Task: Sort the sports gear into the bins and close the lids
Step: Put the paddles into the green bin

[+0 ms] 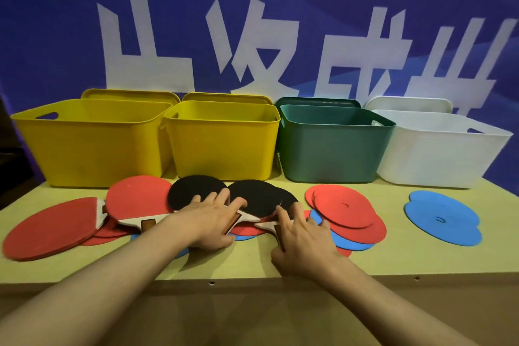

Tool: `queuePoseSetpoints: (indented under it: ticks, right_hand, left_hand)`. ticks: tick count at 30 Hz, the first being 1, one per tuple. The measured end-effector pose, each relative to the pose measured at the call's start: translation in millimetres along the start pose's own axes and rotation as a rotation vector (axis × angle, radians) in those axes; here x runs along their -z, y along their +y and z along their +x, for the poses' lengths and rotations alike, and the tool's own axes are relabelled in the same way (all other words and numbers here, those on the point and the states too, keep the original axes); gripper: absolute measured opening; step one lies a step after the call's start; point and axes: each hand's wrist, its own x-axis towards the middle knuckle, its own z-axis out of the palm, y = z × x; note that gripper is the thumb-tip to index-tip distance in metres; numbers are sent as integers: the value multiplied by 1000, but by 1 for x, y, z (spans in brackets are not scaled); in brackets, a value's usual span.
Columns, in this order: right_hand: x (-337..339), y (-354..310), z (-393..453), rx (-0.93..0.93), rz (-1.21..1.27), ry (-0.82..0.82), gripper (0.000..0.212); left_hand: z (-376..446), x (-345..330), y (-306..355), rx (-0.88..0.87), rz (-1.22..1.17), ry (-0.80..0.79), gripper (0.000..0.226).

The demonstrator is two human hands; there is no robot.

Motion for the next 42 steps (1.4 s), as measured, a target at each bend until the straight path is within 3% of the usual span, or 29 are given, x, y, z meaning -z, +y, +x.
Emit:
queuePoseSetpoints:
  ticks: [11,15,17,21,28,34,39,42]
  right_hand:
    - [-12,21,25,101,35,33,75]
    - [-11,49,35,156,168,40,75]
    - [-9,60,39,165,174,33,76]
    - [1,73,40,218,36,58,77]
    - [27,140,25,97,-185,182,85]
    - [35,162,-2,-3,-348,247,89]
    - [43,189,-9,-107,-200,308,82]
    - [58,193,1,-98,-89,384,77]
  left_hand:
    - [4,-19,14,-94,-78,47,71]
    - [10,-17,16,-100,-119,77,66]
    - [14,-16,14,-81,-125,82,74]
    - [17,-17,15,-46,-126,20,117]
    - [25,-18,13,-37,-203,-6,130]
    - [33,-13,35,-100,-164,-7,123]
    - [45,-9,38,-150,-125,-29,121]
    - [56,-3,40,-153,-188,-86,87]
